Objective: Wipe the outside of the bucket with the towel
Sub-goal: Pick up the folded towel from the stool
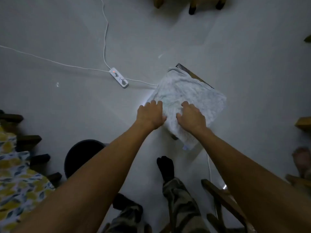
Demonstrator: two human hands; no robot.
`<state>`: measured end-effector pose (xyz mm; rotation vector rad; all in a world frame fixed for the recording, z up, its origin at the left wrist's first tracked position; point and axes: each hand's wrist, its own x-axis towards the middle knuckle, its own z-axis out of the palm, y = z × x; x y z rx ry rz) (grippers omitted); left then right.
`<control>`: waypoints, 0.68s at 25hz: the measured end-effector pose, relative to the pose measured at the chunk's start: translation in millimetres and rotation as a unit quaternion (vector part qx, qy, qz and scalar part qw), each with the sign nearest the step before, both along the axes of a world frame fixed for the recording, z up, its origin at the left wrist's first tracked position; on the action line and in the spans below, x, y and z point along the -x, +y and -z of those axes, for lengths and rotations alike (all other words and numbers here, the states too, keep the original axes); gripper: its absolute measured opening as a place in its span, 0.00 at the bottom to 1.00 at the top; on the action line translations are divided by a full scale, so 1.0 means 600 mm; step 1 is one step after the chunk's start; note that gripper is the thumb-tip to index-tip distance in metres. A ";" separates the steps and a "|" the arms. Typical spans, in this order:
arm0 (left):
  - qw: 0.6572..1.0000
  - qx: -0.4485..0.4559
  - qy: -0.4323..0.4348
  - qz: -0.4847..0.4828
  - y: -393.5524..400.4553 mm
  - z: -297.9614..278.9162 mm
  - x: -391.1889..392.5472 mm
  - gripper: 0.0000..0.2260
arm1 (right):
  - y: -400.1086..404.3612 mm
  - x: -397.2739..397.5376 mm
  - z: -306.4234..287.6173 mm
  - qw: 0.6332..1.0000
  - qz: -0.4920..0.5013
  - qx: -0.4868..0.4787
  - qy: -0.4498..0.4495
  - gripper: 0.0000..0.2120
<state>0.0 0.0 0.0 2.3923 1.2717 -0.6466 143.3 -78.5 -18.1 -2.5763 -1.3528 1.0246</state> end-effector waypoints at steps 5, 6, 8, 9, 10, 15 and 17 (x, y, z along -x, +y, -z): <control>0.994 -0.072 -0.074 0.027 0.037 0.051 0.010 0.23 | 0.010 -0.009 0.045 0.994 0.017 -0.062 -0.085 0.24; 0.991 -0.089 -0.089 0.040 0.038 0.063 0.008 0.23 | 0.008 -0.006 0.056 0.992 0.001 -0.063 -0.113 0.25; 0.983 -0.116 -0.126 0.060 0.039 0.086 0.005 0.25 | 0.003 0.000 0.078 0.984 -0.023 -0.072 -0.160 0.28; 0.981 -0.115 -0.138 0.067 0.035 0.096 0.004 0.26 | -0.001 0.002 0.089 0.982 -0.028 -0.071 -0.174 0.30; 0.980 -0.112 -0.144 0.074 0.028 0.105 0.005 0.27 | -0.006 0.004 0.099 0.982 -0.031 -0.066 -0.176 0.31; 0.976 -0.133 -0.143 0.099 -0.012 0.160 0.025 0.25 | -0.046 0.022 0.155 0.974 -0.037 -0.082 -0.206 0.32; 0.971 -0.154 -0.158 0.088 -0.033 0.173 0.041 0.24 | -0.065 0.040 0.169 0.970 -0.029 -0.106 -0.216 0.32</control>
